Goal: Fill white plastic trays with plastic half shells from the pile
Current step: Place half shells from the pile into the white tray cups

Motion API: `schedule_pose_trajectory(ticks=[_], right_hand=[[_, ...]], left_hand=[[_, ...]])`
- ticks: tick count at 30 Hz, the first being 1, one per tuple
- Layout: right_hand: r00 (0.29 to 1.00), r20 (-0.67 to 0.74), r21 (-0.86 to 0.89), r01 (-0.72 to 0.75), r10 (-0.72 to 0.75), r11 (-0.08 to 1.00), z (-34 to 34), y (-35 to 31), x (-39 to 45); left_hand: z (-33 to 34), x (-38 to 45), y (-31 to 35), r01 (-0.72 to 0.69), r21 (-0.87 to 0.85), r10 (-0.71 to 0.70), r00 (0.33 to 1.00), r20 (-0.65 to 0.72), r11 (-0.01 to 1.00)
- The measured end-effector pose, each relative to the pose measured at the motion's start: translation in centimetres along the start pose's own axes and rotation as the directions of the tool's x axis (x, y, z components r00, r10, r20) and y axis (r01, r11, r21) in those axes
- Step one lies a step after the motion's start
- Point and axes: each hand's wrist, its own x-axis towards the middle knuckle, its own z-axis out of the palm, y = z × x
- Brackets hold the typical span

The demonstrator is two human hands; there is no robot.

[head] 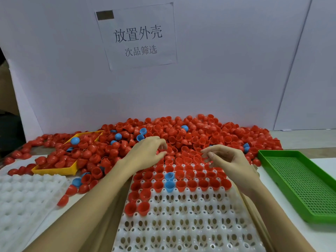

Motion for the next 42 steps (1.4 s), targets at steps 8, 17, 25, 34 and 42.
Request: schedule_pose_trajectory(ticks=[8,17,25,34,42], right_hand=[[1.0,0.004,0.003,-0.008,0.008,1.0,-0.1,-0.1,0.0],[1.0,0.017,-0.003,-0.001,0.001,1.0,0.3,-0.2,0.0],[1.0,0.006,0.006,-0.022,0.022,1.0,0.2,-0.3,-0.1],[0.971,0.235,0.01,-0.057,0.053,0.998,1.6,-1.7,-0.8],[0.909,0.411,0.02,-0.082,0.067,0.996,2.7,-2.5,-1.3]], left_hand=[[4.4,3.5,-2.0,-0.08,0.287,0.078,0.997,0.018,0.955],[3.3,2.4,-2.4,-0.145,0.276,0.113,0.985,0.127,0.95],[1.6,0.8,-0.4,-0.105,-0.008,0.103,0.987,-0.123,0.994],[0.7,-6.3,6.1,-0.328,-0.401,0.216,0.93,-0.299,0.855],[0.7,-8.1,6.0,-0.338,-0.441,0.205,0.924,-0.321,0.831]])
